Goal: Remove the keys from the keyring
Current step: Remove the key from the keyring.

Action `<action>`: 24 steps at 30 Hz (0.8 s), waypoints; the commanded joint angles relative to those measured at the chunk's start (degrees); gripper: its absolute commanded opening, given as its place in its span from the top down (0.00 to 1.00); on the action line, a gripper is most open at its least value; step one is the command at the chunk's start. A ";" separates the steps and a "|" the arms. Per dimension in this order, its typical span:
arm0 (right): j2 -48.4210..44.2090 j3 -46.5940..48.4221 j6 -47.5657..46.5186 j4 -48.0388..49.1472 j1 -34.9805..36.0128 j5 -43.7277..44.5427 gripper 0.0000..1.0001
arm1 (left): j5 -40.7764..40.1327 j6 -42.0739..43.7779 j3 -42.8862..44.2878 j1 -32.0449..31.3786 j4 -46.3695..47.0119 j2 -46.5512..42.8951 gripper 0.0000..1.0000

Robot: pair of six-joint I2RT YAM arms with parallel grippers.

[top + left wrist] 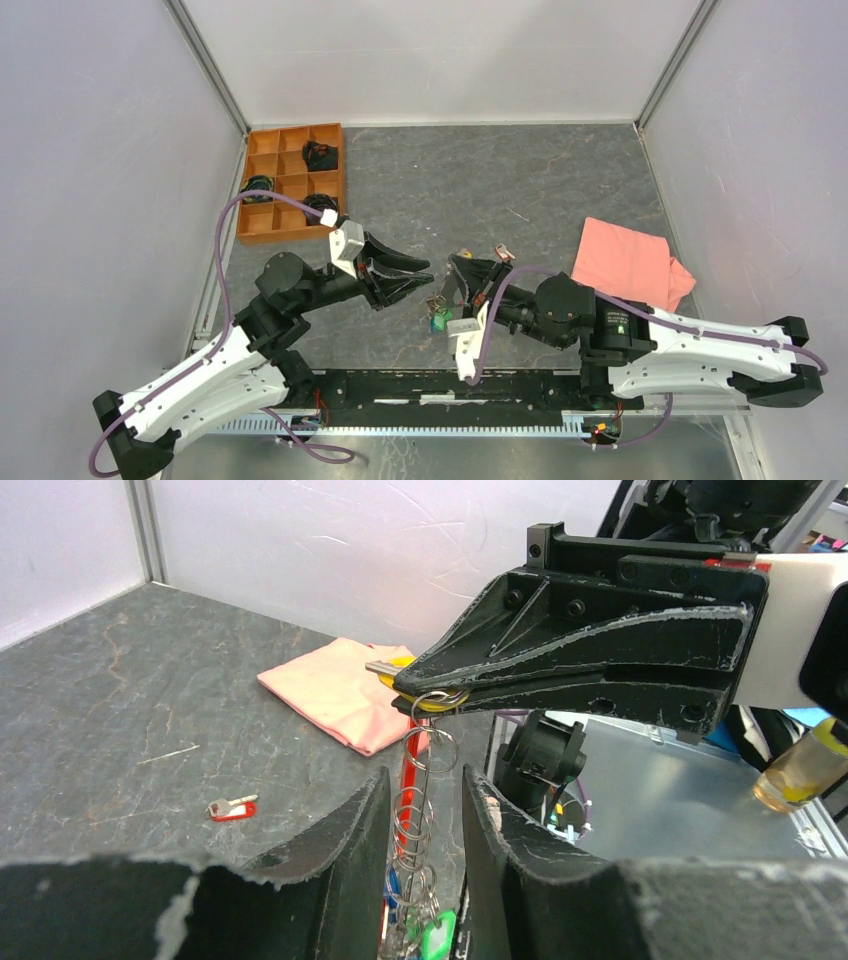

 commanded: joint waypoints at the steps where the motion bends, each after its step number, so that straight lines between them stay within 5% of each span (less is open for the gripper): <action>1: 1.65 5.88 8.68 1.14 0.29 3.62 1.00 | -1.18 5.83 1.42 -0.21 1.09 -0.53 0.61; 13: 9.66 18.02 28.61 -11.73 -3.38 2.14 1.00 | -1.07 9.99 -0.42 -0.16 2.63 -0.52 0.63; 24: 10.29 18.82 34.89 -12.58 -4.68 2.28 1.00 | -2.42 12.13 -0.26 -0.29 2.44 0.62 0.64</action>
